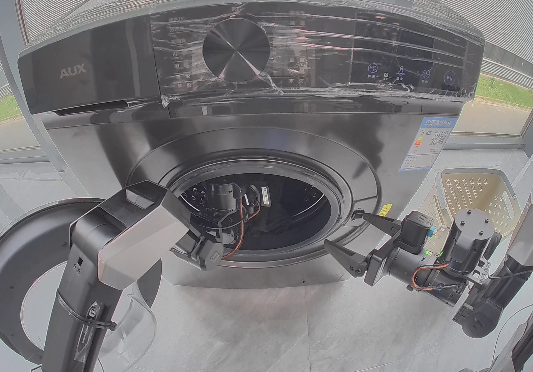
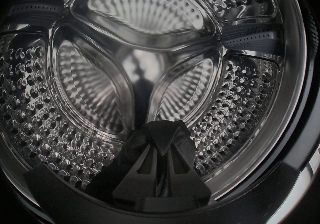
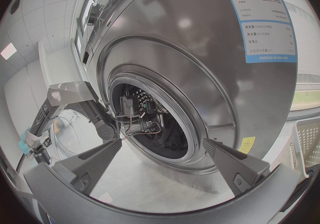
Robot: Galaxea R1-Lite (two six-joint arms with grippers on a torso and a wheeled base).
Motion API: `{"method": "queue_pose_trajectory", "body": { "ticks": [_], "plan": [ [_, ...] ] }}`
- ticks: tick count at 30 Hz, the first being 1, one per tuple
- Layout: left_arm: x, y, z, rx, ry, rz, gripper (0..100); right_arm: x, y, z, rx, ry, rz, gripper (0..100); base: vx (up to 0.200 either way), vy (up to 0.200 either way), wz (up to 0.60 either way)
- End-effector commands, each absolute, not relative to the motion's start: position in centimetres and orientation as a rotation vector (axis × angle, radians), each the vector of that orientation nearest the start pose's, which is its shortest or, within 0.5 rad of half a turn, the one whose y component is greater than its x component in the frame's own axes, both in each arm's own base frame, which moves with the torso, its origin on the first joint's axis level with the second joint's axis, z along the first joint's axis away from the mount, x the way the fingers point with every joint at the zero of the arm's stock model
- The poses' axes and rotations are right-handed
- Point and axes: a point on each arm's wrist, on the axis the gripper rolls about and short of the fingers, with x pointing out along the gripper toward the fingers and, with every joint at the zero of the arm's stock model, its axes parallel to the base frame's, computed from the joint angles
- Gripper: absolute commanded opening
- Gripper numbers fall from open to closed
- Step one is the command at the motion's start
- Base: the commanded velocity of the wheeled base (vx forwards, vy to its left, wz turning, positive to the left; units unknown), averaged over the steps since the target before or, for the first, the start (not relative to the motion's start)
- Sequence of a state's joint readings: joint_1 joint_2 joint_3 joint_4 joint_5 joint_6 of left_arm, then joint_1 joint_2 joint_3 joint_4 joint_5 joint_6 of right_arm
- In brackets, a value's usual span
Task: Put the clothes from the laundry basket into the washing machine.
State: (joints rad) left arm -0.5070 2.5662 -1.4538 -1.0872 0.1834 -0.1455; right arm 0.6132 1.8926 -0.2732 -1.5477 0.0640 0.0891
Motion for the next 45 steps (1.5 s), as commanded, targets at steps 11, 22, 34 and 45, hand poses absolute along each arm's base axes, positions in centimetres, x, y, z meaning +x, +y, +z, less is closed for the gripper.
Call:
{"method": "queue_pose_trajectory", "body": {
  "ticks": [11, 22, 34, 45],
  "plan": [
    [40.9, -23.0, 1.8, -0.077, 0.217, -0.338, 100, 21.5, 15.3, 9.8, 0.064, 0.105, 0.674, 100, 0.0, 0.0, 0.0],
    [38.8, -22.5, 0.3, -0.04, 0.346, -0.42, 100, 21.5, 15.4, 9.7, 0.064, 0.107, 0.675, 100, 0.0, 0.0, 0.0],
    [39.4, -22.7, -1.0, -0.037, 0.355, -0.412, 0, 21.6, 15.4, 10.0, 0.067, 0.096, 0.676, 100, 0.0, 0.0, 0.0],
    [43.4, -23.8, 2.0, -0.157, 0.146, -0.307, 0, 21.7, 15.6, 10.3, 0.071, 0.08, 0.68, 100, 0.0, 0.0, 0.0]
  ]
}}
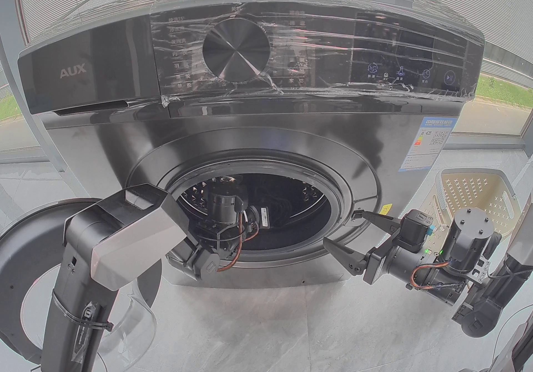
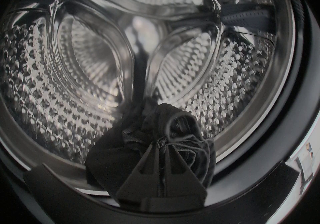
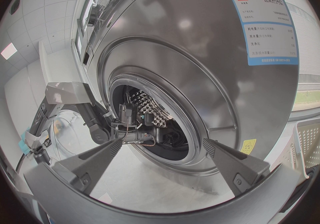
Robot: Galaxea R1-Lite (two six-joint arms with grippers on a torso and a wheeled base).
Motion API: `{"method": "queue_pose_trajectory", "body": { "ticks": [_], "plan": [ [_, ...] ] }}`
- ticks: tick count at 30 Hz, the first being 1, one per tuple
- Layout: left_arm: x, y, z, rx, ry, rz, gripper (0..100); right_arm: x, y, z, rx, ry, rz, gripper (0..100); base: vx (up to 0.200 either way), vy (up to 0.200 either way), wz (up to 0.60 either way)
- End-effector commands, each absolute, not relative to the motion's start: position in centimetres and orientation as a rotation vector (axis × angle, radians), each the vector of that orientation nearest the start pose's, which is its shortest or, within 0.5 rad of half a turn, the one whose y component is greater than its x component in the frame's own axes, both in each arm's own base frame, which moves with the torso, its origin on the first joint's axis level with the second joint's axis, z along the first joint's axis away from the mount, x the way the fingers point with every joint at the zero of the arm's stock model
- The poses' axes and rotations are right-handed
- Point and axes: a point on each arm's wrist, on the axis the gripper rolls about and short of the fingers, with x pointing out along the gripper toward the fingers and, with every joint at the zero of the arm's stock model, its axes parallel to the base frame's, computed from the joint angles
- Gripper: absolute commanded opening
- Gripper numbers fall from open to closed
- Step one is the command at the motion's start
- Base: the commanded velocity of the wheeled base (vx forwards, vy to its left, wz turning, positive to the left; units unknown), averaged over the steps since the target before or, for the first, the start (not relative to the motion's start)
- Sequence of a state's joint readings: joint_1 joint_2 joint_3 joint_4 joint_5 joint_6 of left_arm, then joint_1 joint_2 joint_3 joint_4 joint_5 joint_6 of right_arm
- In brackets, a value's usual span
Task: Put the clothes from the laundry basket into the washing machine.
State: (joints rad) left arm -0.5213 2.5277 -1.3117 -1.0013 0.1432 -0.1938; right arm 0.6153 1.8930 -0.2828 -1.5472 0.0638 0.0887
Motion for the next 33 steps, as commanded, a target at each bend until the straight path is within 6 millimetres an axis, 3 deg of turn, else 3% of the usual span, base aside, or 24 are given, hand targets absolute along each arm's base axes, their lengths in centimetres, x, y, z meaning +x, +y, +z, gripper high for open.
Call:
{"method": "queue_pose_trajectory", "body": {
  "ticks": [1, 20, 21, 28, 33],
  "plan": [
    [43.9, -23.7, 2.3, -0.165, 0.119, -0.293, 0, 21.7, 15.6, 10.3, 0.071, 0.08, 0.68, 100, 0.0, 0.0, 0.0],
    [46.0, -23.6, 2.3, -0.196, 0.015, -0.244, 0, 21.7, 15.6, 10.3, 0.072, 0.078, 0.68, 100, 0.0, 0.0, 0.0],
    [46.3, -23.6, 2.5, -0.201, 0.0, -0.242, 100, 21.7, 15.6, 10.3, 0.071, 0.08, 0.68, 100, 0.0, 0.0, 0.0],
    [45.3, -23.4, 2.3, -0.19, 0.037, -0.245, 100, 21.7, 15.6, 10.3, 0.071, 0.081, 0.68, 100, 0.0, 0.0, 0.0],
    [42.3, -23.9, 4.0, -0.178, 0.082, -0.283, 100, 21.7, 15.6, 10.2, 0.071, 0.083, 0.678, 100, 0.0, 0.0, 0.0]
  ]
}}
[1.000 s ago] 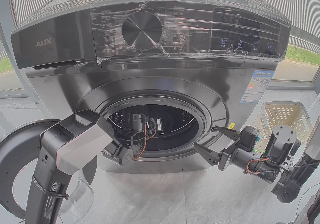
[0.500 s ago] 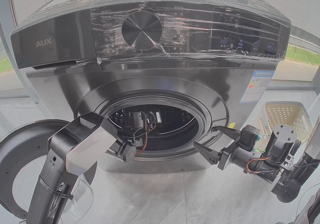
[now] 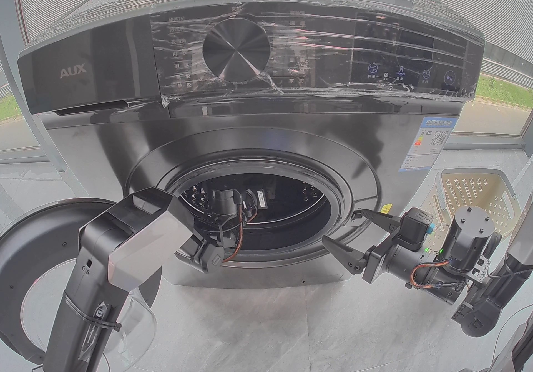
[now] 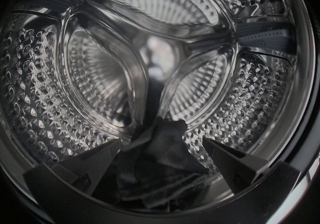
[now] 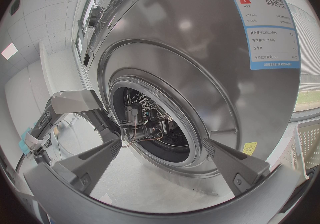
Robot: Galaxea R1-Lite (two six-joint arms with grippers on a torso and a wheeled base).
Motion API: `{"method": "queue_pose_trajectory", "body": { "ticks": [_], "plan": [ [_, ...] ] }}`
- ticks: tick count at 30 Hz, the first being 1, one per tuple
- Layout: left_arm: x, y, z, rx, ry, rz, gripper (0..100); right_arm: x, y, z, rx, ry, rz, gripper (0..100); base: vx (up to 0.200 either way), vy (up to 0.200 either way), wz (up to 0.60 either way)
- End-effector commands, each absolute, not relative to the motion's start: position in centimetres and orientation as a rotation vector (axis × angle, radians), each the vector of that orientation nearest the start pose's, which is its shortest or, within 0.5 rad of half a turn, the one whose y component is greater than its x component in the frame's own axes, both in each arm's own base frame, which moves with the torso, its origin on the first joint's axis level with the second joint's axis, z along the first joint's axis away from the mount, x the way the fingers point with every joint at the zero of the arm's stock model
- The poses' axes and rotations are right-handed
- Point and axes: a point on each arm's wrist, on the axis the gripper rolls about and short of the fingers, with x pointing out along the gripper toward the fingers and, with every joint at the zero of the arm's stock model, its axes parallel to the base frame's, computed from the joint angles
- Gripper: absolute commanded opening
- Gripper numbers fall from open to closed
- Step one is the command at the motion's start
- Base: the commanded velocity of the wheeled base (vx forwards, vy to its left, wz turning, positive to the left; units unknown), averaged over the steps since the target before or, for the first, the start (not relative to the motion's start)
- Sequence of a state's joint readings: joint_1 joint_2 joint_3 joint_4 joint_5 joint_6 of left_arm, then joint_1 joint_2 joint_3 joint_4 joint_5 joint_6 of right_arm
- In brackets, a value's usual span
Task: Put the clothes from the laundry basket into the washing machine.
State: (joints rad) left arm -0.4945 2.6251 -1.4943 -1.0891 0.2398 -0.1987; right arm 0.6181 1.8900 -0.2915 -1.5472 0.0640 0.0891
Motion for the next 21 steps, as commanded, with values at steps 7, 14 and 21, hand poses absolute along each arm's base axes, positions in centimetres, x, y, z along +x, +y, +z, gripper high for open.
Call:
{"method": "queue_pose_trajectory", "body": {
  "ticks": [7, 14, 21],
  "plan": [
    [34.5, -24.5, 6.3, -0.132, 0.201, -0.415, 100, 21.6, 15.5, 10.2, 0.069, 0.087, 0.676, 100, 0.0, 0.0, 0.0],
    [27.8, -24.6, 6.2, -0.116, 0.232, -0.518, 100, 21.5, 15.4, 10.2, 0.069, 0.089, 0.673, 100, 0.0, 0.0, 0.0],
    [25.0, -22.8, 7.5, -0.172, 0.179, -0.53, 100, 20.7, 14.9, 10.3, 0.065, 0.096, 0.671, 100, 0.0, 0.0, 0.0]
  ]
}}
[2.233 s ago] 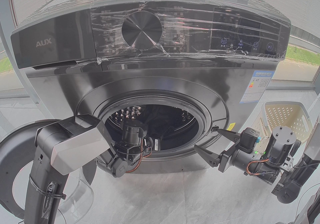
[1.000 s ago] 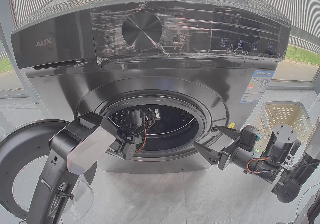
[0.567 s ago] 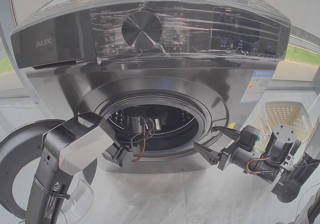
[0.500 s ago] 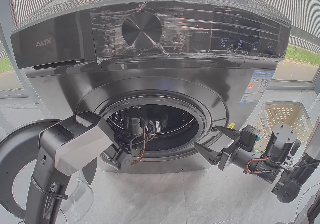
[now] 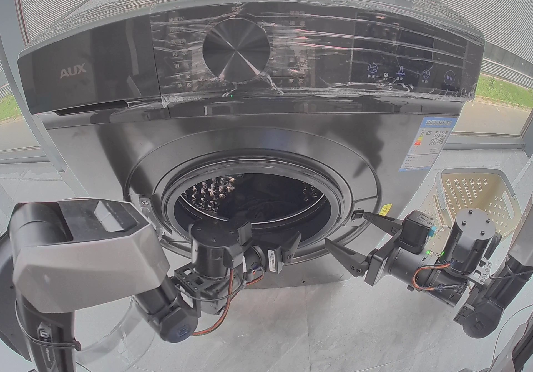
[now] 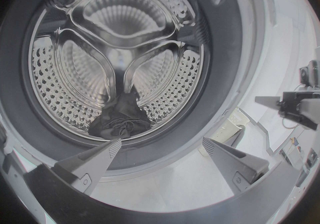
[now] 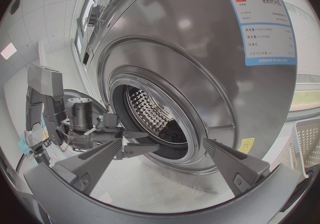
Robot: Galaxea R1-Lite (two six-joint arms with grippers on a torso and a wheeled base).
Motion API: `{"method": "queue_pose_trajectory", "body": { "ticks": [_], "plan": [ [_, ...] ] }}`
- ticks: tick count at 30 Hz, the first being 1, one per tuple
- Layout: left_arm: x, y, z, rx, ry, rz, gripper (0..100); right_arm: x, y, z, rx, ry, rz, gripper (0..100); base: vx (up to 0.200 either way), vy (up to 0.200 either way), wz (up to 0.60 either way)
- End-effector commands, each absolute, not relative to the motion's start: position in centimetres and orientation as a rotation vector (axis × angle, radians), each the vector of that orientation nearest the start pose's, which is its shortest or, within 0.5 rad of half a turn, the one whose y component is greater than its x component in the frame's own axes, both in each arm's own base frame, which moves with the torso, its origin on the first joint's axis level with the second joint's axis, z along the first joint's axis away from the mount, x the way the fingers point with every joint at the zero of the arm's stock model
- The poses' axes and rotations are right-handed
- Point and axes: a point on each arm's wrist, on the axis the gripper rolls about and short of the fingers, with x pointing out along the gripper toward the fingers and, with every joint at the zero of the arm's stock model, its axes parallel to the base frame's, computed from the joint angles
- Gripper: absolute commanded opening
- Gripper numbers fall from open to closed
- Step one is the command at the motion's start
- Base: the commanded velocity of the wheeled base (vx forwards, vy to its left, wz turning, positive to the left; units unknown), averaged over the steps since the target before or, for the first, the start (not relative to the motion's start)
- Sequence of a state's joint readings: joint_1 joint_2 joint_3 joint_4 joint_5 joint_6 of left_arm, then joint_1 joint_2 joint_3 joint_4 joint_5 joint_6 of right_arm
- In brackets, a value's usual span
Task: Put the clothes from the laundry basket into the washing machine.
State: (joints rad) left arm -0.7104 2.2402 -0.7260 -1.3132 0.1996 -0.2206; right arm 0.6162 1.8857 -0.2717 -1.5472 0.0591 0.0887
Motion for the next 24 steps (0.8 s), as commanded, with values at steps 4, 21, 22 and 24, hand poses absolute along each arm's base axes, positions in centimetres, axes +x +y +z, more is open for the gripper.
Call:
{"method": "queue_pose_trajectory", "body": {
  "ticks": [4, 21, 22, 24],
  "plan": [
    [21.9, -20.2, 10.3, -0.2, 0.135, -0.541, 100, 20.0, 14.3, 10.6, 0.065, 0.093, 0.661, 100, 0.0, 0.0, 0.0],
    [15.7, -13.7, 12.8, -0.147, 0.076, -0.374, 100, 18.2, 9.9, 11.2, 0.07, 0.095, 0.496, 100, 0.0, 0.0, 0.0],
    [15.6, -13.6, 12.7, -0.139, 0.08, -0.372, 100, 18.2, 9.8, 11.3, 0.071, 0.092, 0.493, 100, 0.0, 0.0, 0.0],
    [15.2, -13.1, 12.7, -0.126, 0.076, -0.37, 100, 18.0, 9.4, 11.4, 0.071, 0.086, 0.481, 100, -0.2, 0.0, 0.0]
  ]
}}
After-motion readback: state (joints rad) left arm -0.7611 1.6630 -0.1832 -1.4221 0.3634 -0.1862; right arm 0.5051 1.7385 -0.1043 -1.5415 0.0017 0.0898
